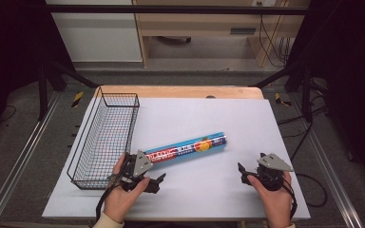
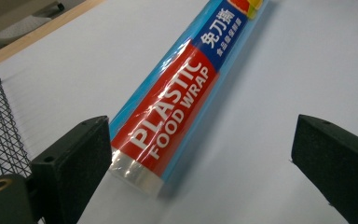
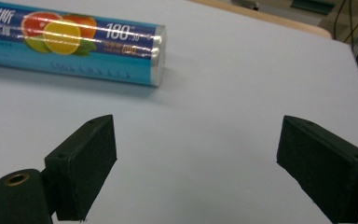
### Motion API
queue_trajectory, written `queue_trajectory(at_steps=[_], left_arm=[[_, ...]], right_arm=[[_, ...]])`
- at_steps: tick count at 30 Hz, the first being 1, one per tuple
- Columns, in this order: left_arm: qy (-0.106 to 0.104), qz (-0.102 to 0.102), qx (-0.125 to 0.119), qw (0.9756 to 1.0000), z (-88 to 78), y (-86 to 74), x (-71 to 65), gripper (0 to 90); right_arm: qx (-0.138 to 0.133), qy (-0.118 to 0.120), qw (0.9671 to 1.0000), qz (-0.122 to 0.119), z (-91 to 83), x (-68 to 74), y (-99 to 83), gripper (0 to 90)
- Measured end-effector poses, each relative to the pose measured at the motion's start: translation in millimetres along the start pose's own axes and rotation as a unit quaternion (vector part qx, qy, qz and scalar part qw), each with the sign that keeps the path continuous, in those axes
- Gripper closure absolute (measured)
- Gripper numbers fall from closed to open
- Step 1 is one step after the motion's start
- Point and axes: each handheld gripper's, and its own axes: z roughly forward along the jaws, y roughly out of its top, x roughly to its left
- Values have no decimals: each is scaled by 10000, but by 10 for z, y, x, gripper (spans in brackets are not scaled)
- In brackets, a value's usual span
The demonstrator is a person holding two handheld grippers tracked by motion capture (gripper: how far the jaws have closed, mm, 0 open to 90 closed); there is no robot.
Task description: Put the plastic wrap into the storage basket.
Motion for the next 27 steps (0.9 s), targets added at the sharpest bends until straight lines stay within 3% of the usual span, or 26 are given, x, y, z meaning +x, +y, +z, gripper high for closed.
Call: queue_trajectory(at_steps=[1,4,5,6,8,9,10,12,13,18,19,20,21,22,25,27], left_arm=[[-111,17,-5,9999,6,57,-22,53],[-171,48,41,9998,38,161,-66,52],[-247,170,211,9993,85,253,-103,52],[-247,170,211,9993,85,253,-103,52],[-369,347,466,9976,146,379,-135,52],[-451,490,653,9956,191,504,-163,54],[-451,490,653,9956,191,504,-163,53],[-508,731,930,9917,247,679,-180,53],[-508,731,930,9917,247,679,-180,53],[-549,1222,1488,9797,440,944,-109,67],[-560,1321,1668,9755,509,992,-97,70],[-575,1352,1778,9730,557,1015,-90,73],[-513,1426,1978,9685,674,1064,-86,75],[-513,1426,1978,9685,674,1064,-86,84],[-612,1616,2300,9577,820,1112,-94,105],[-564,1803,2494,9498,899,1137,-117,117]], right_arm=[[-8,-31,10000,1,-2,-5,0,121],[49,-49,10000,-20,-1,-6,-8,119],[60,-54,10000,-39,-1,-2,-8,116],[60,-54,10000,-39,-1,-2,-8,116],[53,-63,9999,-65,-5,9,-4,110],[48,-43,9999,-81,-12,14,-3,109],[48,-43,9999,-81,-12,14,-3,109],[35,7,9999,-94,-14,14,-2,105],[35,7,9999,-94,-14,14,-2,105],[28,83,9999,-99,-9,19,3,106],[23,108,9999,-103,-7,22,5,106],[11,121,9999,-117,-5,27,9,106],[6,140,9998,-119,-5,32,14,106],[6,140,9998,-119,-5,32,14,106],[-7,181,9997,-138,-6,31,20,111],[-9,190,9997,-153,-3,25,21,114]])
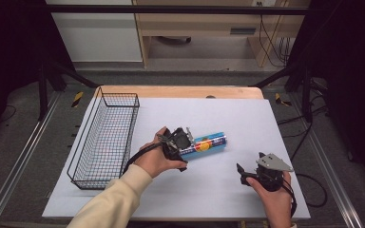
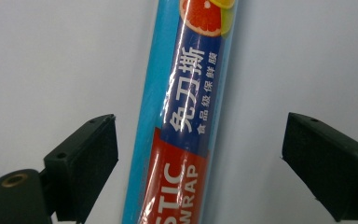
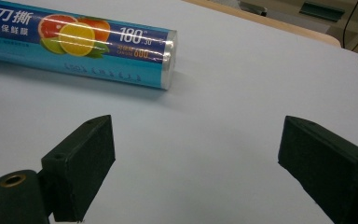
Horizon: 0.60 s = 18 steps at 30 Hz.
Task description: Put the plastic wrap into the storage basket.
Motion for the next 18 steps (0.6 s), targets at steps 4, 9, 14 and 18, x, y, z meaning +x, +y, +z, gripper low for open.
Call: queue_trajectory(at_steps=[4,9,14,18], left_arm=[[-13,119,68,9999,94,75,27,137],[-214,-213,-697,9971,181,47,90,156],[-333,-301,-921,9947,309,12,133,164],[-415,-339,-882,9947,399,11,156,157]], right_arm=[[-11,24,10000,-2,1,-15,3,117],[-28,35,10000,-1,0,-27,0,121],[-10,79,10000,-20,5,2,6,121],[-16,102,9999,-16,5,1,7,121]])
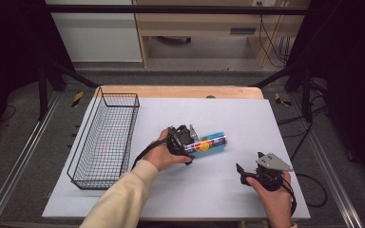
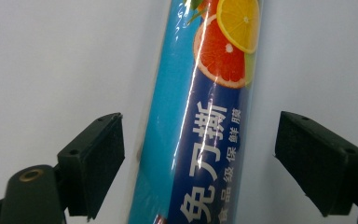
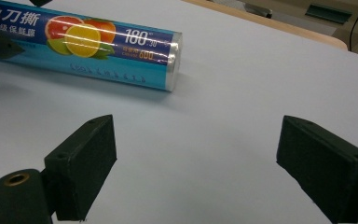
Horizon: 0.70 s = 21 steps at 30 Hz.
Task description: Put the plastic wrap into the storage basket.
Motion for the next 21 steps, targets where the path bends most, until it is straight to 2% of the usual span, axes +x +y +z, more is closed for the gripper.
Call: queue_trajectory(at_steps=[4,12,21], left_arm=[[49,33,111,9999,60,-9,6,153],[-25,-31,236,9997,148,-27,36,154],[-154,-72,311,9994,206,-44,79,222]], right_arm=[[-11,8,10000,-4,-1,-4,-2,121],[19,47,10000,-36,9,6,-3,121],[25,74,10000,-34,12,5,-4,121]])
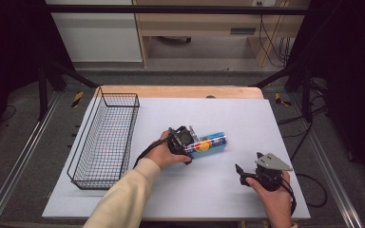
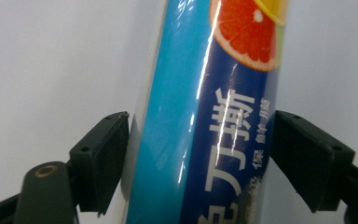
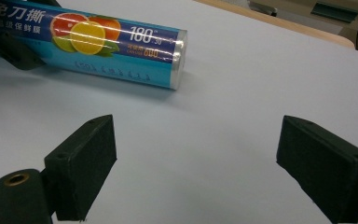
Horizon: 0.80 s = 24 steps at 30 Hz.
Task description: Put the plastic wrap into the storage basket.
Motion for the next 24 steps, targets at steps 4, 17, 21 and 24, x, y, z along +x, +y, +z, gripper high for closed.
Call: queue_trajectory(at_steps=[4,17,21,24], left_arm=[[-18,-29,27,10000,15,-6,14,246],[-147,-20,132,9998,86,-1,29,268],[-173,-4,159,9997,86,3,34,274],[-163,51,186,9997,75,9,29,281]], right_arm=[[7,-6,10000,-11,2,-4,-1,122],[27,57,10000,-21,10,8,-3,125],[32,76,10000,-33,16,10,-3,126],[33,71,10000,-7,12,6,-4,128]])
